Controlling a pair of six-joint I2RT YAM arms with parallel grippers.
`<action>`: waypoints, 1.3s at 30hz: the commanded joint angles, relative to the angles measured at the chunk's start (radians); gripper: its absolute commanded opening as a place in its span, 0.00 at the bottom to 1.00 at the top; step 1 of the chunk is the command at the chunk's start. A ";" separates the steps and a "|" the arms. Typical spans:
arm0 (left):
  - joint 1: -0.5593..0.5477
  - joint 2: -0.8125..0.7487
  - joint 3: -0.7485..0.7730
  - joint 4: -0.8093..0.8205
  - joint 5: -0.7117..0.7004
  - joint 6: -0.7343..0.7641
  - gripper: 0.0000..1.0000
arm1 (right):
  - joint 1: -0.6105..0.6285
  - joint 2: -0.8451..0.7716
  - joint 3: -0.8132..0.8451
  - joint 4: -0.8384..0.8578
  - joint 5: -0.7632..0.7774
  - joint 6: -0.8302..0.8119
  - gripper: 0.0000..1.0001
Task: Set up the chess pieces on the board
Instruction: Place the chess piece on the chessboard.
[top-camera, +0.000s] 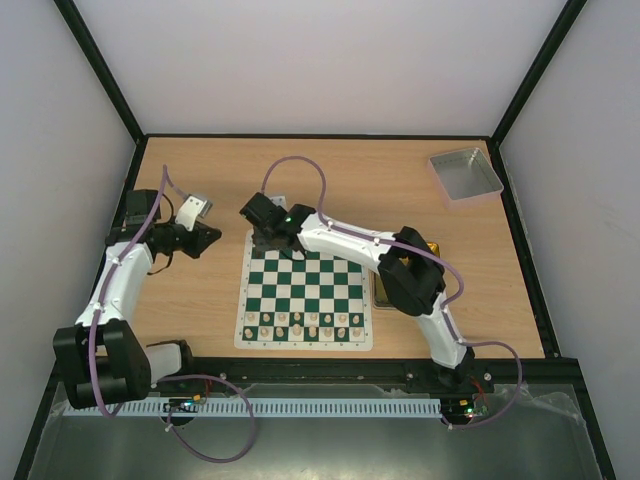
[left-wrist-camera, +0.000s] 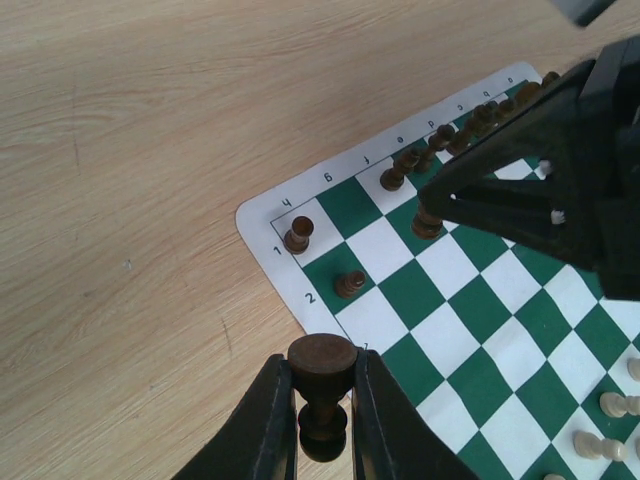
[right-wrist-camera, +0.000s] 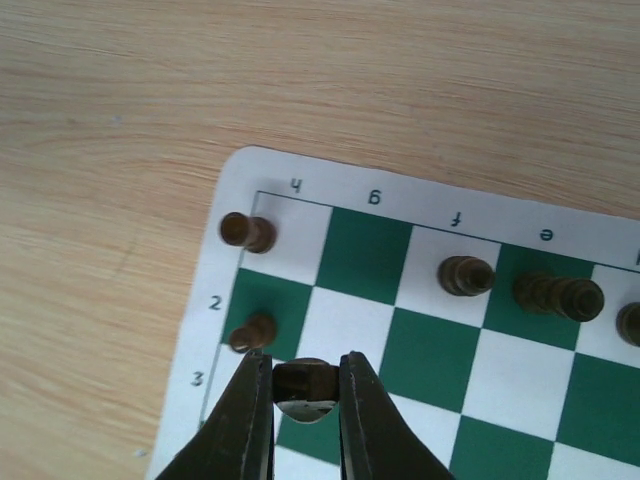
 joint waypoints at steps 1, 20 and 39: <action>0.006 -0.012 -0.018 0.046 0.003 -0.060 0.02 | 0.010 0.018 0.032 -0.034 0.144 -0.020 0.02; 0.008 -0.003 -0.037 0.068 0.033 -0.079 0.03 | -0.001 0.100 0.044 0.055 0.151 -0.032 0.02; 0.008 0.007 -0.039 0.072 0.055 -0.075 0.04 | -0.037 0.132 0.028 0.113 0.113 -0.038 0.02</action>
